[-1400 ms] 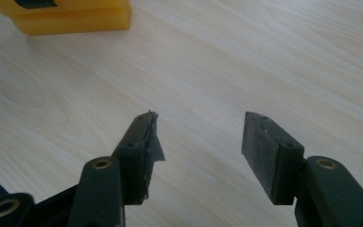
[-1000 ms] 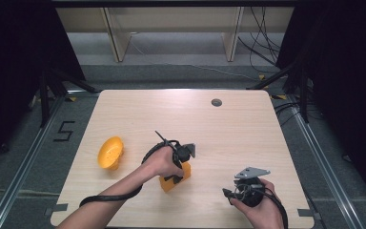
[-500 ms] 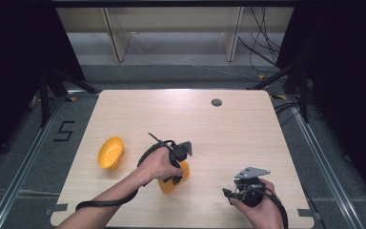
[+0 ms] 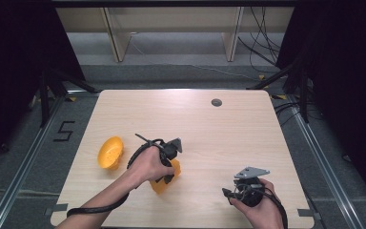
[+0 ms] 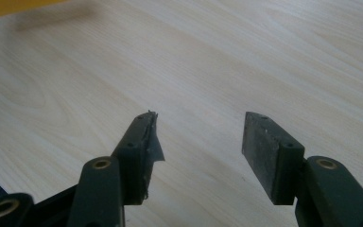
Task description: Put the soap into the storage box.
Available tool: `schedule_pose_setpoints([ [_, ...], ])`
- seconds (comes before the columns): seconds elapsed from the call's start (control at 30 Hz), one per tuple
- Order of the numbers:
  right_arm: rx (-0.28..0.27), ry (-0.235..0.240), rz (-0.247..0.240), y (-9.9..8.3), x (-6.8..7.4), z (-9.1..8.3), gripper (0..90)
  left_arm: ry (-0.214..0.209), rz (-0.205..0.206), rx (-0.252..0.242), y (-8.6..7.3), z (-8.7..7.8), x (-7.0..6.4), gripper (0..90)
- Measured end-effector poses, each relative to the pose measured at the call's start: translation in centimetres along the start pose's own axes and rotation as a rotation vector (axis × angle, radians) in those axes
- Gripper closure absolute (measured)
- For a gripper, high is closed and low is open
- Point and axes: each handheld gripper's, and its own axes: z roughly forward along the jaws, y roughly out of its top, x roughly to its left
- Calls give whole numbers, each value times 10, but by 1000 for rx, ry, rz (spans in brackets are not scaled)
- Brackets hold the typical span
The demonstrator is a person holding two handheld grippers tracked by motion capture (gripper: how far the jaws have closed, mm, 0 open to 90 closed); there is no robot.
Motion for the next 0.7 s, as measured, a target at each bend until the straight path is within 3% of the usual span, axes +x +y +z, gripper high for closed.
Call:
schedule_pose_setpoints([
  [0.43, 0, 5, 0, 1, 1, 1, 464, -6, -33, -7, -12, -8, 14, 603],
  [0.53, -5, 2, -16, 1, 0, 1, 464, 14, -52, -20, -14, -8, 17, 603],
  [0.57, 2, 4, 0, 1, 1, 1, 464, 13, -66, -20, -14, -8, 17, 603],
  [0.7, -5, 1, -15, 1, 0, 1, 464, -5, -89, -8, -14, -12, 24, 602],
])
